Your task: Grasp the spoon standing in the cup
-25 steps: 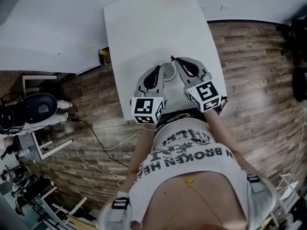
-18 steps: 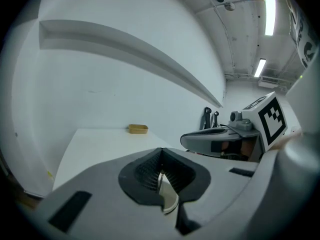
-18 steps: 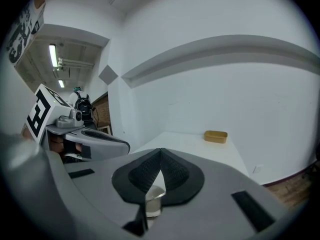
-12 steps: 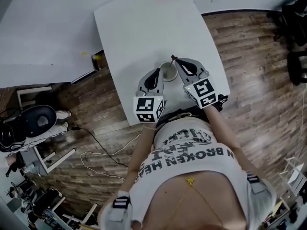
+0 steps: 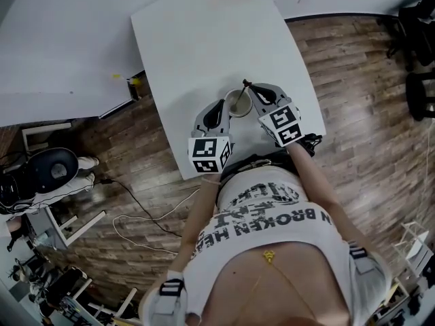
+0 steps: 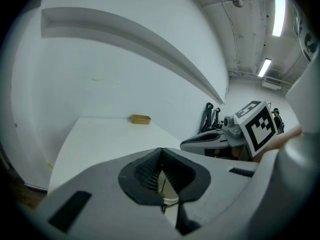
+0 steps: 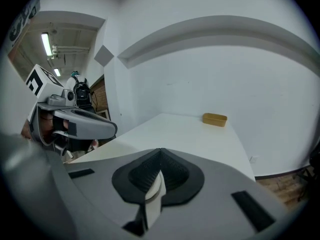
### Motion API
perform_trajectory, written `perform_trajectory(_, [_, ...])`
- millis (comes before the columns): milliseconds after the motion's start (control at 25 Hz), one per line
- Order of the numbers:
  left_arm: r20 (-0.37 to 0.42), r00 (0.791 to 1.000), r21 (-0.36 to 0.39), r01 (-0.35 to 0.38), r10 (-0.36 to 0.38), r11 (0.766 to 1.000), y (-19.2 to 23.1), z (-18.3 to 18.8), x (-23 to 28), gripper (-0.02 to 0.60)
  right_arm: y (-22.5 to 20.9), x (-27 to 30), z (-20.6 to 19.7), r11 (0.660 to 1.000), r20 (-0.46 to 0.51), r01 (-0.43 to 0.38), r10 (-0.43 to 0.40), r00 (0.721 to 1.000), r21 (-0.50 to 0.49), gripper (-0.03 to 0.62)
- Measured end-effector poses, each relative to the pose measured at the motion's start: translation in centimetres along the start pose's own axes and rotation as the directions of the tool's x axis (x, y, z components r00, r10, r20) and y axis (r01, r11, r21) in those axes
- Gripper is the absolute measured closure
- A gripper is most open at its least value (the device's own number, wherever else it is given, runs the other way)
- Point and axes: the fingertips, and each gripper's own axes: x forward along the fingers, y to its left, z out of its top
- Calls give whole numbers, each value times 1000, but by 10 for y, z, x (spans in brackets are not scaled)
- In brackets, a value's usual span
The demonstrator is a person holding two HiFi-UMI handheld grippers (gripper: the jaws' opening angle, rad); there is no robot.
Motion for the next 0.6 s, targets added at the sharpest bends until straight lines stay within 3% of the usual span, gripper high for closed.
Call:
perform_trajectory(360, [-19, 1000, -14, -20, 20, 1000, 6, -8, -2, 583, -2, 16, -19, 1000, -58, -21, 21, 998, 1, 588])
perform_trajectory(600, [-26, 999, -19, -19, 19, 1000, 8, -10, 1, 584, -7, 19, -19, 999, -33, -31, 31, 999, 17, 586])
